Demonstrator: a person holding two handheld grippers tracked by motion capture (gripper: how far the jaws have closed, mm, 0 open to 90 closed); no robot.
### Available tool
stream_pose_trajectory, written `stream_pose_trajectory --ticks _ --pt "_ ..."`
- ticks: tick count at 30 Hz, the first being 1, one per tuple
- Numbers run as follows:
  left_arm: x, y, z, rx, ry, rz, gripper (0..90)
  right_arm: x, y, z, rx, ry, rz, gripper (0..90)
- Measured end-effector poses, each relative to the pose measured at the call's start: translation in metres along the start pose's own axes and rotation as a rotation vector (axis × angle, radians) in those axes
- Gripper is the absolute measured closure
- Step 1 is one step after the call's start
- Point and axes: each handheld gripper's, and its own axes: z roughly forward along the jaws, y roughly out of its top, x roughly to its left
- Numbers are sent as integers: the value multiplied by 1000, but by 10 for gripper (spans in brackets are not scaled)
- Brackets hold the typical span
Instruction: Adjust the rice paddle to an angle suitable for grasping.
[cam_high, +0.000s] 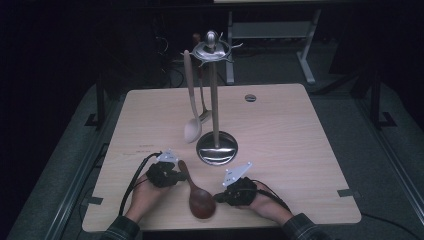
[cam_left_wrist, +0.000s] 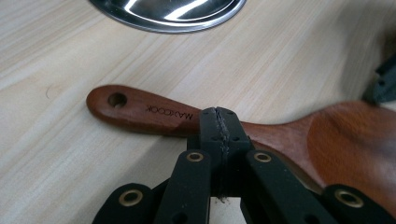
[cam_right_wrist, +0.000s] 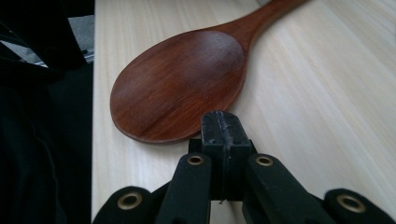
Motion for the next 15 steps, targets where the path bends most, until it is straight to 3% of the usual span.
stream_pose_trajectory --ticks 15 --pt "0 1 0 4 8 8 899 19 24 32 -39 67 -36 899"
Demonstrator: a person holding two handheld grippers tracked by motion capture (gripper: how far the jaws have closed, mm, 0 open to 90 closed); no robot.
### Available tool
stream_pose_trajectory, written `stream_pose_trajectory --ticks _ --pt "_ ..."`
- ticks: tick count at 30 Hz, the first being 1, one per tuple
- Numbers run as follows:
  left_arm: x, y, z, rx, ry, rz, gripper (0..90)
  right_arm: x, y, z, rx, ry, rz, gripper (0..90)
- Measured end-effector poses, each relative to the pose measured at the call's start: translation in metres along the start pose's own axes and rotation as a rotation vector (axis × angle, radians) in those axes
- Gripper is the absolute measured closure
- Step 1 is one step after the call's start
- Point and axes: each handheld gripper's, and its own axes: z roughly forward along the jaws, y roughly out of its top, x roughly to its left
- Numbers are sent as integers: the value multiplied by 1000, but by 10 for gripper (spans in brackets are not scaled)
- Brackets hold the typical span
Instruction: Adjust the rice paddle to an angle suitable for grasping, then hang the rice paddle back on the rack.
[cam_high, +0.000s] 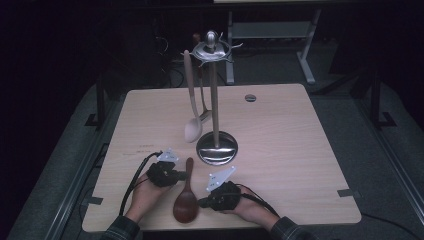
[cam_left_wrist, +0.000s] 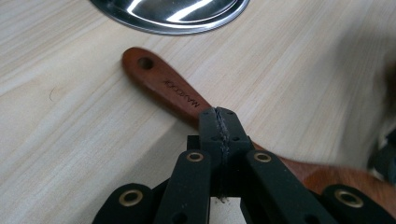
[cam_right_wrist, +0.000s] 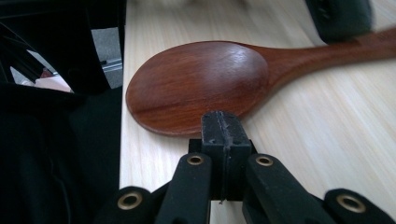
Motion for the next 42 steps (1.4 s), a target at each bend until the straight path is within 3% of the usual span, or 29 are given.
stream_pose_trajectory --ticks 5,11,20,23,26,29,30,32,34,35,38,39,40,42 --pt "-1 0 0 -1 1 -4 899 3 9 13 -17 14 -34 899" --pt "0 0 -1 -4 1 -7 899 4 20 24 -39 17 -10 899" --pt "-2 -1 0 -5 -7 -15 899 -3 37 34 -88 5 -30 899" --pt "0 -1 -1 -3 -8 -8 899 -4 36 26 -103 -8 -28 895" --pt "0 -1 -4 3 -6 -11 898 -5 32 12 -111 -31 -25 797" --pt "-1 1 -9 -12 -17 -42 862 -4 25 -5 -124 -59 12 694" --pt "-1 2 -11 7 -26 -48 829 -5 22 -11 -120 -74 18 652" --pt "-4 5 -16 18 -4 -35 783 -7 17 -21 -106 -107 31 585" --pt "-4 10 -21 57 -26 -52 676 -9 11 -32 -108 -127 63 506" --pt "-4 12 -22 69 -37 -73 659 -10 9 -35 -110 -139 75 485" --pt "-4 19 -23 124 -39 -82 613 -16 -1 -49 -102 -189 102 441" --pt "-4 21 -24 151 -37 -67 607 -18 -4 -55 -99 -209 105 429" --pt "-5 23 -24 154 -32 -82 600 -20 -8 -60 -96 -224 113 422" --pt "-6 28 -24 201 -17 -53 596 -24 -16 -70 -92 -255 134 411"
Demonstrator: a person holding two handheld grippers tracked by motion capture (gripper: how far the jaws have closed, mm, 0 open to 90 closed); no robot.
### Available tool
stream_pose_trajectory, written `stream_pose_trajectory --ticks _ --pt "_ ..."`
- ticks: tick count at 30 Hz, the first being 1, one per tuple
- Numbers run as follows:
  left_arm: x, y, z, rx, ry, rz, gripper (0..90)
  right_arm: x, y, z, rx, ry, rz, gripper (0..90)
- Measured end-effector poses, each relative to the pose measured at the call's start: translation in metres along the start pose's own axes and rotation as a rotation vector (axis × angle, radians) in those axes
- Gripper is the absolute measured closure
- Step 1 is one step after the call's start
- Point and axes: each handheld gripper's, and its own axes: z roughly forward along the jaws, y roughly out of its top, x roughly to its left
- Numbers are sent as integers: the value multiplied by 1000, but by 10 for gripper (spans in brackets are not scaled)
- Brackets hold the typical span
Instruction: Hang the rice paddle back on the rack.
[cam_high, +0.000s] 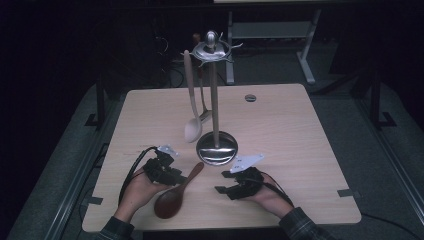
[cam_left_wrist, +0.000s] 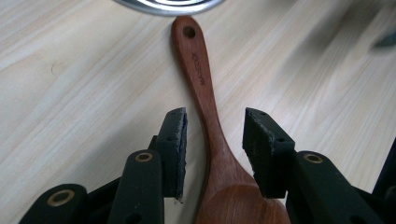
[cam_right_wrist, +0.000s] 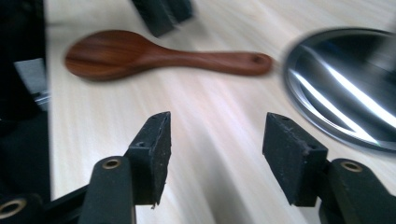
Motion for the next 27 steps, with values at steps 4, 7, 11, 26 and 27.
stream_pose_trajectory --ticks 4,7,11,26,27 --pt "-5 11 3 70 8 9 598 -13 -14 -19 -4 -44 42 414" --pt "-5 18 8 113 26 13 612 -22 -25 -32 0 -70 73 416" --pt "-7 22 18 174 29 16 640 -30 -35 -42 2 -100 103 416" --pt "-14 27 39 275 83 59 697 -39 -40 -46 -3 -135 121 413" --pt "-14 27 39 276 87 61 698 -39 -40 -47 -4 -137 122 413"
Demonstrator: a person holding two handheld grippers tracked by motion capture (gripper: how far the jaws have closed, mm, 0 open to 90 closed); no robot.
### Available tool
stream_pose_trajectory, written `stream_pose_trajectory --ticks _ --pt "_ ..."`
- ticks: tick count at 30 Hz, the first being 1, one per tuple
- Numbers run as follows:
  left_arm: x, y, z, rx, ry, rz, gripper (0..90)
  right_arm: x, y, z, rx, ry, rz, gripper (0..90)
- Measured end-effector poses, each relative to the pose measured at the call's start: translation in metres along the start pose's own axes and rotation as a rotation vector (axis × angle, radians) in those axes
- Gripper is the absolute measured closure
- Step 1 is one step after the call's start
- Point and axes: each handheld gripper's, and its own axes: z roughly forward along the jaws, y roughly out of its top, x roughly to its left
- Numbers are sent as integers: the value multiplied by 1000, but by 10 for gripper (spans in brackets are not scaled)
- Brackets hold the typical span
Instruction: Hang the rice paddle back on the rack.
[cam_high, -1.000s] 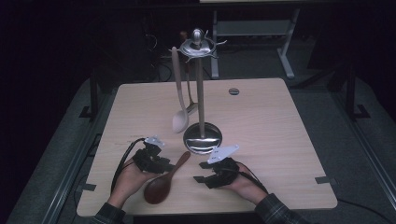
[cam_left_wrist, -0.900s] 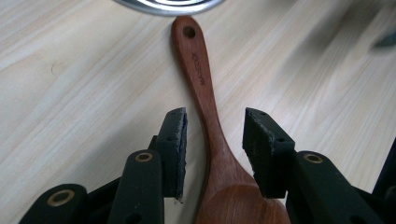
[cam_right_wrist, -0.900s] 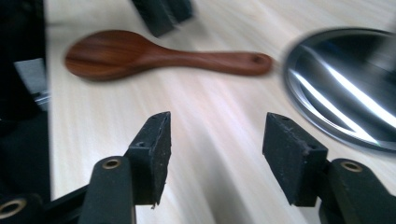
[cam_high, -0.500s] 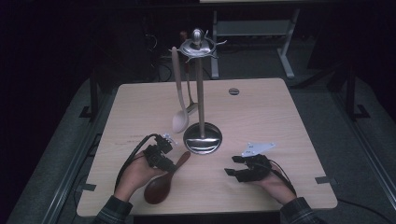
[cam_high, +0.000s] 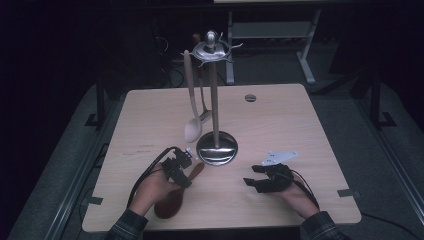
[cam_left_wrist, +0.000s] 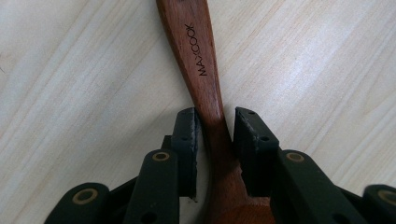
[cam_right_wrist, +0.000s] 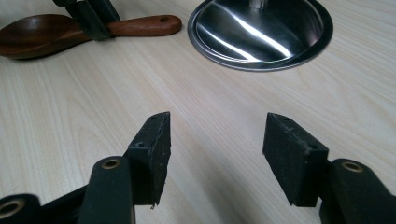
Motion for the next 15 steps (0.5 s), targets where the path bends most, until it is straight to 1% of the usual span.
stream_pose_trajectory --ticks 3,6,9,13,15 --pt "0 0 0 12 14 5 710 -1 0 -1 -1 -2 8 414" --pt "1 -1 -1 23 26 4 742 -1 0 -1 -3 -2 8 415" --pt "3 -1 -1 24 25 3 773 -1 0 0 -1 1 10 416" --pt "3 0 -1 30 23 4 778 -1 0 1 0 4 8 416" --pt "2 0 -1 33 29 16 781 -1 0 1 0 6 6 416"
